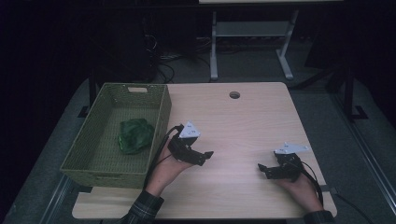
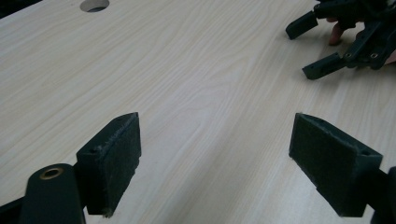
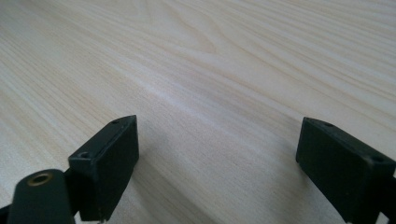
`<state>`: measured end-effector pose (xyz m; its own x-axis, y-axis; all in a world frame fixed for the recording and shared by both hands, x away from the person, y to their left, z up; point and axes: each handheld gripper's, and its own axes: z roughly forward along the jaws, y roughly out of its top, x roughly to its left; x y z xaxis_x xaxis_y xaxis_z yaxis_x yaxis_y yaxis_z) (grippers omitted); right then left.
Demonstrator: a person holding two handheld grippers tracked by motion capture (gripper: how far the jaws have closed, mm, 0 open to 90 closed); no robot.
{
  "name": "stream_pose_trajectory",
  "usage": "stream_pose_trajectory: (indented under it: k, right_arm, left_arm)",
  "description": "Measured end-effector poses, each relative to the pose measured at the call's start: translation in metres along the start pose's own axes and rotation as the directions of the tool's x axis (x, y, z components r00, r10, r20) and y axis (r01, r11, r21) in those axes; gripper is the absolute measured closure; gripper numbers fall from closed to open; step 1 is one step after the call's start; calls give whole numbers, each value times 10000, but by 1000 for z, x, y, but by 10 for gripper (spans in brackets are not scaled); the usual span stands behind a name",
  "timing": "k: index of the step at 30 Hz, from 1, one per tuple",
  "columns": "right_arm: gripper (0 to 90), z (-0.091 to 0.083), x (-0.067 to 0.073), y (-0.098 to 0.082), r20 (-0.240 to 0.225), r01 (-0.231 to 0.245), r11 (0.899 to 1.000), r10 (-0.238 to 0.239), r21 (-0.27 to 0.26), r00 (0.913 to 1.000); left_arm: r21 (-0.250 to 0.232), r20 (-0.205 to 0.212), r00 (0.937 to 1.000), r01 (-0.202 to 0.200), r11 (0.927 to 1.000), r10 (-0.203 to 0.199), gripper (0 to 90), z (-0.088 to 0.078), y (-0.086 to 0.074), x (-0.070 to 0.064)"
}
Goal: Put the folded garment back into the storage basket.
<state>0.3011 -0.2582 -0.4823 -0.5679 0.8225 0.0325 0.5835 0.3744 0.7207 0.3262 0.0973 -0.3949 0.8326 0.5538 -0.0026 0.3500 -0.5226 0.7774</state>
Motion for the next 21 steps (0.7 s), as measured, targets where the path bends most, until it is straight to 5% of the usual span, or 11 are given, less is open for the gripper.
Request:
stream_pose_trajectory:
  k: [21]
  right_arm:
    - [105,0,-1,0,60,3,10000,-3,47,10000]
  left_arm:
    - [977,-353,9994,22,9952,12,130,48,-55,1]
